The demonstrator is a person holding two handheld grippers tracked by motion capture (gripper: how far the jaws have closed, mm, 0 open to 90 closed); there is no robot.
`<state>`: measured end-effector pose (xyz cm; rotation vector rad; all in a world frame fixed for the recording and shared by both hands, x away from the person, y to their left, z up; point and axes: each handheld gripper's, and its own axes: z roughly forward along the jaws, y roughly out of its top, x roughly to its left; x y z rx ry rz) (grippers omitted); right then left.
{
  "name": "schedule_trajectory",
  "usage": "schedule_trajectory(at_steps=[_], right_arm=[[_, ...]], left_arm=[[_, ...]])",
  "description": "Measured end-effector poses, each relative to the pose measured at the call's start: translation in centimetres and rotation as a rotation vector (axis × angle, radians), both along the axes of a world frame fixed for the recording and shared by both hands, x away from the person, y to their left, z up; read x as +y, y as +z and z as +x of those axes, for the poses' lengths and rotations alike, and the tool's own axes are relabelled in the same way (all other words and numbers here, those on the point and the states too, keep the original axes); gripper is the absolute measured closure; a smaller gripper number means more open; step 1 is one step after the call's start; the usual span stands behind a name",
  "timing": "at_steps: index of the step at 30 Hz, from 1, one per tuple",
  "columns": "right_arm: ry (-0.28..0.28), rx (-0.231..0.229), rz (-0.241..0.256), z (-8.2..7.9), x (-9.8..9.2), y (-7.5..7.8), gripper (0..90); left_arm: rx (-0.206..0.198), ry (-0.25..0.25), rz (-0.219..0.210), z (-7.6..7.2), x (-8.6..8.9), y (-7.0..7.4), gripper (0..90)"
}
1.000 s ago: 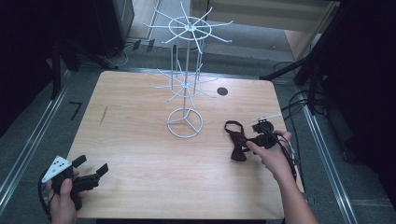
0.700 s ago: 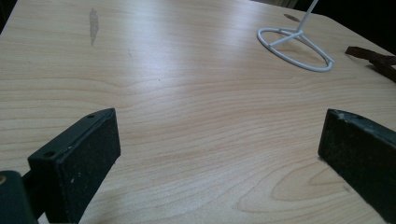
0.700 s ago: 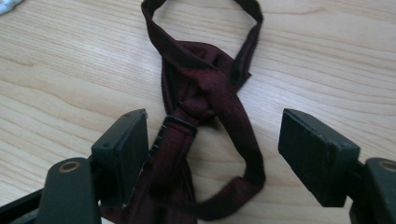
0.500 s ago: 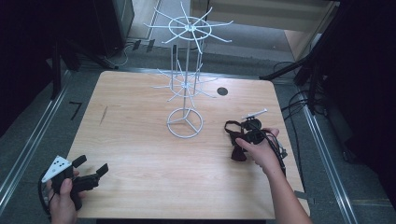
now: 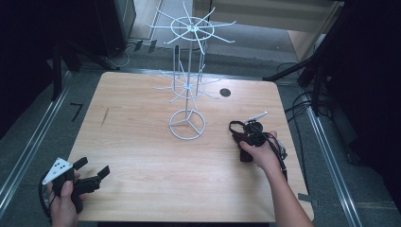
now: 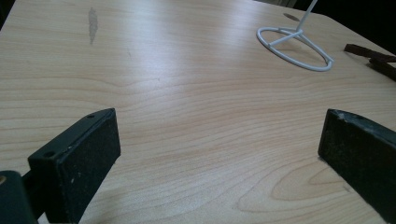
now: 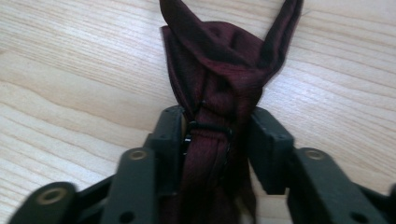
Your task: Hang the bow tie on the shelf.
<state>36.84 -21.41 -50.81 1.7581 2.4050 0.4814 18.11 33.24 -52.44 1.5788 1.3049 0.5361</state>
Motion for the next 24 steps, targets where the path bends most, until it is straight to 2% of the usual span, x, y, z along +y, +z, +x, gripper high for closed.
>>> schedule_trajectory(at_steps=[2, 3, 7, 10, 14, 15, 16, 17, 18, 20, 21, 24], right_arm=[[0.002, -0.002, 0.002, 0.0, -0.1, 0.0, 64.9], [0.005, -0.012, -0.011, -0.1, -0.3, 0.0, 72.5], [0.018, -0.025, -0.007, -0.2, -0.5, -0.1, 73.2], [0.043, -0.05, -0.023, -0.5, -0.3, -0.1, 73.4], [0.045, -0.112, -0.032, -0.9, -0.4, -0.3, 73.5], [0.045, -0.112, -0.032, -0.9, -0.4, -0.3, 73.5], [0.04, -0.139, -0.026, -1.0, -0.6, -0.2, 73.5], [0.04, -0.139, -0.026, -1.0, -0.6, -0.2, 73.5], [0.039, -0.176, -0.024, -1.2, -0.6, 0.1, 73.5], [0.04, -0.215, -0.018, -1.3, -0.7, 0.7, 73.5], [0.04, -0.215, -0.018, -1.3, -0.7, 0.7, 73.5], [0.041, -0.281, 0.007, -1.7, -0.6, 1.6, 73.5]], left_arm=[[0.001, 0.0, 0.001, 0.0, 0.0, 0.0, 0.0], [0.0, 0.001, -0.001, 0.0, 0.0, 0.0, 0.0], [0.001, 0.001, 0.0, 0.0, 0.0, 0.0, 0.0], [0.0, 0.001, -0.001, 0.0, 0.0, 0.0, 0.0], [0.0, 0.001, -0.003, 0.0, 0.0, 0.0, 0.0], [0.001, 0.0, 0.0, 0.0, 0.0, 0.0, 0.0], [0.002, 0.0, 0.002, 0.0, 0.0, 0.0, 0.0], [0.002, 0.0, 0.002, 0.0, 0.0, 0.0, 0.0], [0.002, 0.0, 0.002, 0.0, 0.0, 0.0, 0.0], [0.004, 0.0, 0.004, 0.0, 0.0, 0.0, 0.0], [0.004, 0.0, 0.005, 0.0, 0.0, 0.0, 0.0], [0.001, 0.001, 0.002, 0.0, 0.0, 0.0, 0.0]])
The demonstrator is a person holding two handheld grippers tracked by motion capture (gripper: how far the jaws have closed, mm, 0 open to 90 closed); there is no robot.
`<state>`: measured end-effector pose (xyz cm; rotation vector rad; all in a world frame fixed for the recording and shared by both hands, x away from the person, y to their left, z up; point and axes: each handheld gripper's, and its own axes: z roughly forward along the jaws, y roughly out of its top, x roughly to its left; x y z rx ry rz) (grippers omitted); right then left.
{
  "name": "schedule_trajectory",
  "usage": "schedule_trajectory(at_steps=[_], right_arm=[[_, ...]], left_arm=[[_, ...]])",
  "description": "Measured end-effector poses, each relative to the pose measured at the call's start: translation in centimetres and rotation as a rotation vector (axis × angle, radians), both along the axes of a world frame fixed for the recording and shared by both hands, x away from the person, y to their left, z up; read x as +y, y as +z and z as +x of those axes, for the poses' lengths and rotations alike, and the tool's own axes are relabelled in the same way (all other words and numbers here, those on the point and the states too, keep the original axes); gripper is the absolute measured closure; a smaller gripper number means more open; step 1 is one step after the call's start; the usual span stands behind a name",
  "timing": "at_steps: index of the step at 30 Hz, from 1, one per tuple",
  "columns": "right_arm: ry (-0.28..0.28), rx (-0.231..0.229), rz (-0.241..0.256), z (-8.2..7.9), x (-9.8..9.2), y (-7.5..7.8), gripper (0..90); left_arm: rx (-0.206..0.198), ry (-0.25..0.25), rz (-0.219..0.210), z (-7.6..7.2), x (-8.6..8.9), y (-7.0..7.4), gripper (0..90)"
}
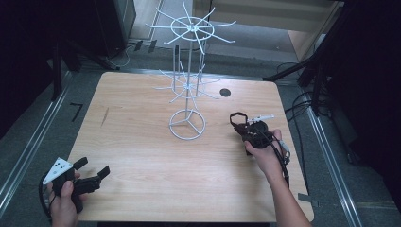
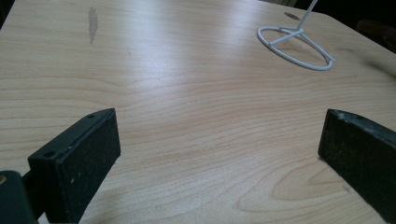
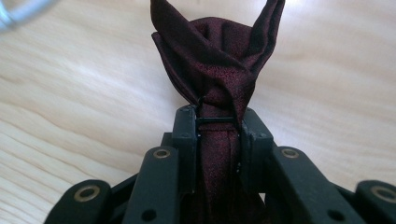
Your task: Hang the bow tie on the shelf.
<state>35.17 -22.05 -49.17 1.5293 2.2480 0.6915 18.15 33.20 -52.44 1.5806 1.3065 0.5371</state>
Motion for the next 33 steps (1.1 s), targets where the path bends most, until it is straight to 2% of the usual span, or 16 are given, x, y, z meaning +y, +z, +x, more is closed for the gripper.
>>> schedule_trajectory(at_steps=[1, 3, 4, 6, 7, 8, 13, 14, 15, 22, 33], right_arm=[[-0.001, -0.039, 0.019, -0.3, 0.1, 0.6, 73.5], [-0.005, -0.053, 0.021, -0.4, 0.1, 0.8, 73.5], [-0.005, -0.086, 0.04, -0.6, 0.1, 1.2, 73.5], [-0.003, -0.099, 0.046, -0.6, 0.1, 1.4, 73.5], [0.0, -0.129, 0.057, -0.8, 0.2, 1.7, 73.4], [0.004, -0.14, 0.067, -0.9, 0.2, 1.9, 73.5], [0.009, -0.178, 0.076, -1.1, 0.4, 2.5, 73.4], [0.011, -0.204, 0.084, -1.2, 0.6, 2.9, 73.4], [0.011, -0.204, 0.084, -1.2, 0.6, 2.9, 73.4], [0.026, -0.285, 0.124, -1.8, 1.2, 4.5, 73.4], [0.042, -0.347, 0.154, -2.5, 2.0, 6.3, 73.4]], left_arm=[[0.0, 0.0, 0.0, 0.0, 0.0, 0.0, 0.0], [0.0, 0.0, 0.0, 0.0, 0.0, 0.0, 0.0], [-0.001, 0.0, 0.0, 0.0, 0.0, 0.0, 0.0], [-0.001, 0.0, 0.0, 0.0, 0.0, 0.0, 0.0], [0.0, 0.0, -0.001, 0.0, 0.0, 0.0, 0.0], [0.0, 0.0, 0.0, 0.0, 0.0, 0.0, 0.0], [0.0, -0.001, 0.0, 0.0, 0.0, 0.0, 0.0], [0.0, 0.0, 0.0, 0.0, 0.0, 0.0, 0.0], [0.0, 0.0, 0.0, 0.0, 0.0, 0.0, 0.0], [0.0, 0.0, 0.0, 0.0, 0.0, 0.0, 0.0], [0.001, -0.001, 0.0, 0.0, 0.0, 0.0, 0.0]])
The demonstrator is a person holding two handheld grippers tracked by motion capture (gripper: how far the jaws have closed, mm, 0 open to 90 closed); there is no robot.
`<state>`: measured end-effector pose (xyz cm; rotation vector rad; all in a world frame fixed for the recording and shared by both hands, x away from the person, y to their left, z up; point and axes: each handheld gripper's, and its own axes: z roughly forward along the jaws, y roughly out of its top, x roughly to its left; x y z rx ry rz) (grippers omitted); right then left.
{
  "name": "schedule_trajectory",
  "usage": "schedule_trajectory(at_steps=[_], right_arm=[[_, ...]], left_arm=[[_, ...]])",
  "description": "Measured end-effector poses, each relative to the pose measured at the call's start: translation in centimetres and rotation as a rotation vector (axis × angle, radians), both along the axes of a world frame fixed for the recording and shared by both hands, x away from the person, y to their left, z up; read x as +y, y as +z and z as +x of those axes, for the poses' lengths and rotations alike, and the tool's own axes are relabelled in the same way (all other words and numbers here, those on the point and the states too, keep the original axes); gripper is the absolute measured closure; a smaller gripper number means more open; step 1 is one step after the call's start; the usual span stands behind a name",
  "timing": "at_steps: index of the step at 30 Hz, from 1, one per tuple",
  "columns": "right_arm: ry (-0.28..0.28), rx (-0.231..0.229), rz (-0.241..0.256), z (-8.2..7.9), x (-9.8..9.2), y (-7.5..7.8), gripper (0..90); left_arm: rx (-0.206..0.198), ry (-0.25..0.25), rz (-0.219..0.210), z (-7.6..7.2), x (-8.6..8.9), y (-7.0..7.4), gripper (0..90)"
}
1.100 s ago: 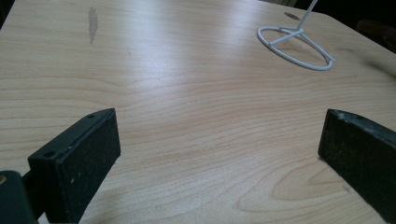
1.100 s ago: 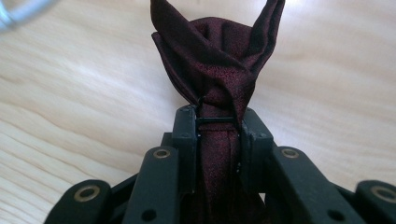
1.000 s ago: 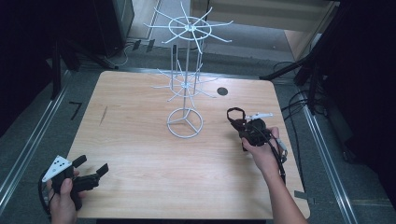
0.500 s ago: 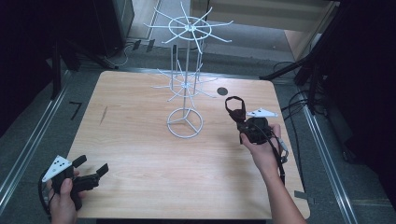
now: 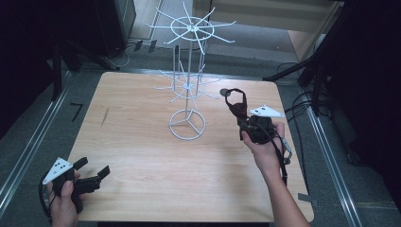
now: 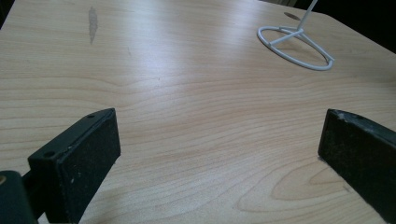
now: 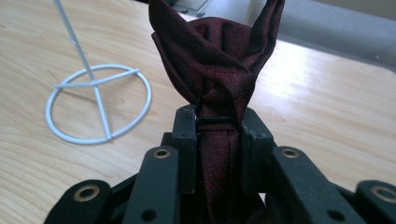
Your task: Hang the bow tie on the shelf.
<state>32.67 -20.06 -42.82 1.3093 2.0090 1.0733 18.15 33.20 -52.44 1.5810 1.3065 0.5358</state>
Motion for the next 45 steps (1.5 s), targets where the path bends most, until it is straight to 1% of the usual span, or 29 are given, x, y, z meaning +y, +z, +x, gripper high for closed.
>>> schedule_trajectory(at_steps=[1, 2, 4, 5, 6, 7, 9, 13, 26, 30, 36, 38, 40, 45], right_arm=[[0.001, -0.007, 0.003, -0.1, 0.1, 0.2, 73.4], [0.002, -0.026, 0.011, -0.2, 0.1, 0.7, 73.4], [0.004, -0.027, 0.014, -0.3, 0.1, 0.9, 73.4], [0.006, -0.037, 0.017, -0.4, 0.2, 1.2, 73.4], [0.006, -0.037, 0.017, -0.4, 0.2, 1.2, 73.4], [0.007, -0.05, 0.021, -0.6, 0.3, 1.7, 73.4], [0.007, -0.053, 0.025, -0.6, 0.3, 1.8, 73.4], [0.026, -0.074, 0.032, -1.3, 0.7, 2.6, 73.4], [0.069, -0.095, 0.062, -2.7, 1.6, 3.3, 73.4], [0.086, -0.095, 0.062, -3.1, 1.8, 3.2, 73.4], [0.119, -0.089, 0.048, -3.4, 2.7, 2.7, 73.3], [0.128, -0.072, 0.038, -3.2, 3.2, 2.2, 73.3], [0.131, -0.067, 0.035, -3.2, 3.3, 2.0, 73.4], [0.138, -0.038, 0.024, -2.7, 3.9, 1.0, 73.3]], left_arm=[[0.0, 0.0, 0.0, 0.0, 0.0, 0.0, 0.0], [0.0, 0.0, 0.0, 0.0, 0.0, 0.0, 0.0], [0.0, 0.0, 0.0, 0.0, 0.0, 0.0, 0.0], [0.0, 0.0, 0.0, 0.0, 0.0, 0.0, 0.0], [0.0, 0.0, 0.0, 0.0, 0.0, 0.0, 0.0], [0.0, 0.0, 0.0, 0.0, 0.0, 0.0, 0.0], [0.0, 0.0, 0.0, 0.0, 0.0, 0.0, 0.0], [0.001, 0.0, -0.001, 0.0, 0.0, 0.0, 0.0], [0.001, 0.0, -0.001, 0.0, 0.0, 0.0, 0.0], [0.001, 0.0, 0.0, 0.0, 0.0, 0.0, 0.0], [0.001, 0.001, 0.0, 0.0, 0.0, 0.0, 0.0], [0.002, 0.002, -0.001, 0.0, 0.0, 0.0, 0.0], [0.002, 0.001, -0.001, 0.0, 0.0, 0.0, 0.0], [0.002, 0.0, -0.002, 0.0, 0.0, 0.0, 0.0]])
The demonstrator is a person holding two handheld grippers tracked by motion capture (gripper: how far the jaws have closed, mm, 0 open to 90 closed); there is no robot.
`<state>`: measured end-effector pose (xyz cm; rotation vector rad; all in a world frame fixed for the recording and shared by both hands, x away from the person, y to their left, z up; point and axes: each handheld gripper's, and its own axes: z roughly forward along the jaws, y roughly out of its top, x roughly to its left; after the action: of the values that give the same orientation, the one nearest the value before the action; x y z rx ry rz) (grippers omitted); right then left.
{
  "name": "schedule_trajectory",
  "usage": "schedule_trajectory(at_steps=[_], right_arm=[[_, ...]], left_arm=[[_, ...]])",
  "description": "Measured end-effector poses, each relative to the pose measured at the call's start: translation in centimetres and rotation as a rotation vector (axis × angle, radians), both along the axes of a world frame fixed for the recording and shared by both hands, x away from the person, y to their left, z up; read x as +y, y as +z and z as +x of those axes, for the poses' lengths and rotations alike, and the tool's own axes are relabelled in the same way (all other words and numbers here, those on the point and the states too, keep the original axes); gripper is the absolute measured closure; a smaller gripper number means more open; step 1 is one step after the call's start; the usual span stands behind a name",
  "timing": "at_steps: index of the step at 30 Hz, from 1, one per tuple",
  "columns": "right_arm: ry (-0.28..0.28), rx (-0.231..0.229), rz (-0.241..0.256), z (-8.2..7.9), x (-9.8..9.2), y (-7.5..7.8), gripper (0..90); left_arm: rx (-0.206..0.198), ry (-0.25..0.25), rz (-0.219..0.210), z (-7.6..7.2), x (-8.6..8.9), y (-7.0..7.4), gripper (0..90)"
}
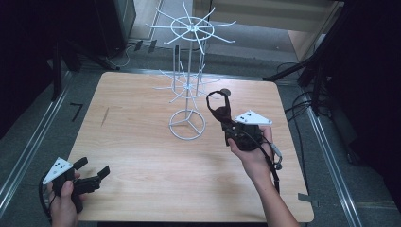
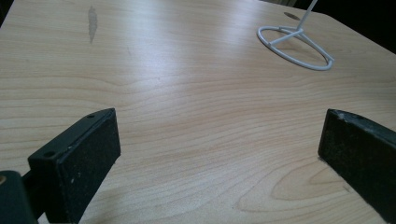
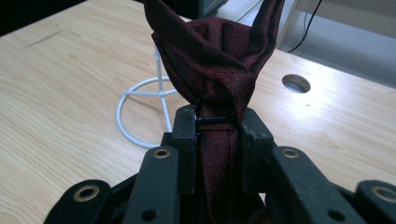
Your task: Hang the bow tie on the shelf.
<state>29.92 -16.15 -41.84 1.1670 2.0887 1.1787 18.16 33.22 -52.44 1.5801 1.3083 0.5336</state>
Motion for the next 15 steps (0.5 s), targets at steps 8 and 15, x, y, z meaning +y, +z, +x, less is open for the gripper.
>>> schedule_trajectory(at_steps=[8, 15], right_arm=[[0.005, 0.028, -0.013, 0.8, 0.9, -1.5, 73.3], [0.012, 0.065, -0.014, 2.0, 2.0, -2.9, 73.2]], left_arm=[[0.0, -0.001, 0.001, 0.0, 0.0, 0.0, 0.0], [0.0, -0.001, 0.001, 0.0, 0.0, 0.0, 0.0]])
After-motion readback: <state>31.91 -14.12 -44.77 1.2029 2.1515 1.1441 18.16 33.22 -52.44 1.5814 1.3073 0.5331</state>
